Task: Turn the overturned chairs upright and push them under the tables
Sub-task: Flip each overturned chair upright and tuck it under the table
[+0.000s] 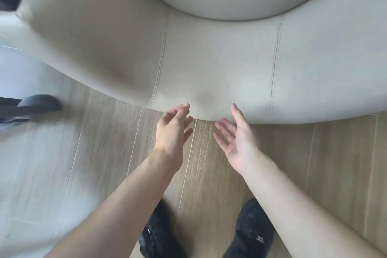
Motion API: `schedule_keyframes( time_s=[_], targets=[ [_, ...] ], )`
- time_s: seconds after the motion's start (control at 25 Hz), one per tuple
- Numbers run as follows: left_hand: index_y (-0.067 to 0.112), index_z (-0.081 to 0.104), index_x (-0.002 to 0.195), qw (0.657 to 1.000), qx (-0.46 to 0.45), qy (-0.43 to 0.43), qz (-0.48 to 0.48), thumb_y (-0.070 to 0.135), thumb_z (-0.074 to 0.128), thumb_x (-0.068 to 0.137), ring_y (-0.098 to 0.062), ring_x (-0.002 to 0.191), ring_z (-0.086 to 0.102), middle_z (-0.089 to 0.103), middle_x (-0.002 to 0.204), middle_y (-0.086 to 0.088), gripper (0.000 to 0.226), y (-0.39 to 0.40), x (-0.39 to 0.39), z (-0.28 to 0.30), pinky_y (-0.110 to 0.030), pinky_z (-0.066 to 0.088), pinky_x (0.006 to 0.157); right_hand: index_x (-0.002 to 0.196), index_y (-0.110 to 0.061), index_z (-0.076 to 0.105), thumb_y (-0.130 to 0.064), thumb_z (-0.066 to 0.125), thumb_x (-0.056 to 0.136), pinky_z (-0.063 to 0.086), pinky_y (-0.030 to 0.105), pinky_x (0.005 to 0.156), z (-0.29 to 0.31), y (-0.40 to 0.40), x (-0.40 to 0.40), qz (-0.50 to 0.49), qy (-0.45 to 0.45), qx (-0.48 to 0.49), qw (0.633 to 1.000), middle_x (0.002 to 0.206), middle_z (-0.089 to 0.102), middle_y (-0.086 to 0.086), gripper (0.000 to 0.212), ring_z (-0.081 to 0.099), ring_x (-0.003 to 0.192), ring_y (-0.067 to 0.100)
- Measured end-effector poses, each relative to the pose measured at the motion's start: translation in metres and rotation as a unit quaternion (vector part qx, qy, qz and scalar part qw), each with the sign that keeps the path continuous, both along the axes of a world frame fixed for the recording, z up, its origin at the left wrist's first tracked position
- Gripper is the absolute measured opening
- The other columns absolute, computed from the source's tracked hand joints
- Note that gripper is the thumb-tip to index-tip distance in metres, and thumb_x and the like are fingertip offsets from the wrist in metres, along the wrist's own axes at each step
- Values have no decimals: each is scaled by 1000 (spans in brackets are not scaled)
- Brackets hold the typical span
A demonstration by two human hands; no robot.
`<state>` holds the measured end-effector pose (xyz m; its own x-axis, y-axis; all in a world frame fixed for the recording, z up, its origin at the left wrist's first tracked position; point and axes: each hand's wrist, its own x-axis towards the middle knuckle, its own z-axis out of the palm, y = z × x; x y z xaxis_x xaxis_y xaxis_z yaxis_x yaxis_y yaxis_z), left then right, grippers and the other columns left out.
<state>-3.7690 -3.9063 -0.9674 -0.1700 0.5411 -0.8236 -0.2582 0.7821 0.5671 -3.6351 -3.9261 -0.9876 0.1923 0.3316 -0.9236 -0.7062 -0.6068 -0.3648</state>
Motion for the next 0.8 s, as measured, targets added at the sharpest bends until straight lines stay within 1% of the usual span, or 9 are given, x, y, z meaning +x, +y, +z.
schedule_keyframes(
  time_s=[0.08, 0.16, 0.2, 0.28, 0.36, 0.48, 0.56, 0.64, 0.8],
  targets=[
    [15, 59, 122, 999, -23, -23, 40, 36, 68, 96, -19, 118, 65, 66, 123, -1, 34, 7, 0, -43, -34, 51, 98, 98, -24, 59, -45, 78, 82, 55, 38, 92, -42, 4, 5, -10, -25, -4, 1000, 116, 65, 6, 32, 67, 108, 17],
    [13, 53, 130, 998, -24, -16, 62, 38, 74, 92, -18, 115, 66, 65, 125, -2, 51, 10, 3, -83, -32, 53, 94, 102, -15, 59, -49, 81, 77, 56, 36, 88, -79, 4, 10, -6, -85, -9, 996, 113, 64, 6, 48, 67, 109, 18],
    [14, 49, 128, 997, -23, 0, 69, 38, 77, 89, -17, 111, 67, 63, 122, -1, 54, 9, 3, -99, -31, 53, 90, 108, -11, 57, -50, 83, 74, 56, 34, 83, -92, 1, 10, -10, -110, -10, 994, 112, 63, 6, 58, 67, 108, 18],
    [19, 39, 119, 995, -16, 29, 91, 40, 81, 83, -15, 98, 66, 57, 112, 3, 59, 10, 3, -130, -31, 54, 89, 120, -12, 53, -51, 83, 71, 56, 33, 80, -117, -7, 10, -45, -111, -1, 993, 115, 61, 3, 69, 67, 106, 15],
    [21, 35, 121, 992, -2, 16, 125, 44, 85, 77, -16, 101, 66, 55, 116, 4, 70, 19, -5, -148, -35, 53, 99, 120, -21, 56, -53, 82, 69, 55, 34, 87, -132, -14, 15, -70, -85, 16, 994, 121, 62, -1, 65, 64, 111, 14],
    [22, 39, 136, 989, 56, -41, 129, 53, 91, 62, -16, 125, 61, 58, 136, 6, 95, 37, -23, -165, -42, 46, 112, 124, -29, 59, -51, 84, 57, 50, 36, 98, -145, -8, 27, -61, -69, 67, 993, 128, 63, -11, 75, 59, 120, 12],
    [28, 44, 141, 988, 79, -54, 119, 52, 92, 60, -15, 129, 59, 62, 139, 9, 98, 41, -28, -170, -44, 45, 113, 128, -33, 60, -44, 87, 57, 48, 37, 102, -146, 0, 32, -109, -48, 94, 988, 125, 68, -16, 76, 59, 120, 10],
    [26, 48, 144, 987, 83, -54, 126, 49, 89, 58, -16, 128, 61, 64, 138, 7, 98, 42, -28, -171, -44, 47, 110, 124, -35, 63, -40, 87, 60, 48, 39, 104, -144, 5, 33, -141, -25, 110, 984, 118, 73, -16, 68, 64, 116, 9],
    [22, 48, 145, 983, 91, -79, 142, 45, 85, 59, -18, 124, 63, 65, 138, 2, 96, 40, -32, -174, -40, 54, 101, 118, -33, 64, -38, 87, 59, 51, 42, 100, -146, 4, 35, -124, -34, 103, 986, 121, 71, -11, 63, 64, 114, 13]
  ],
)
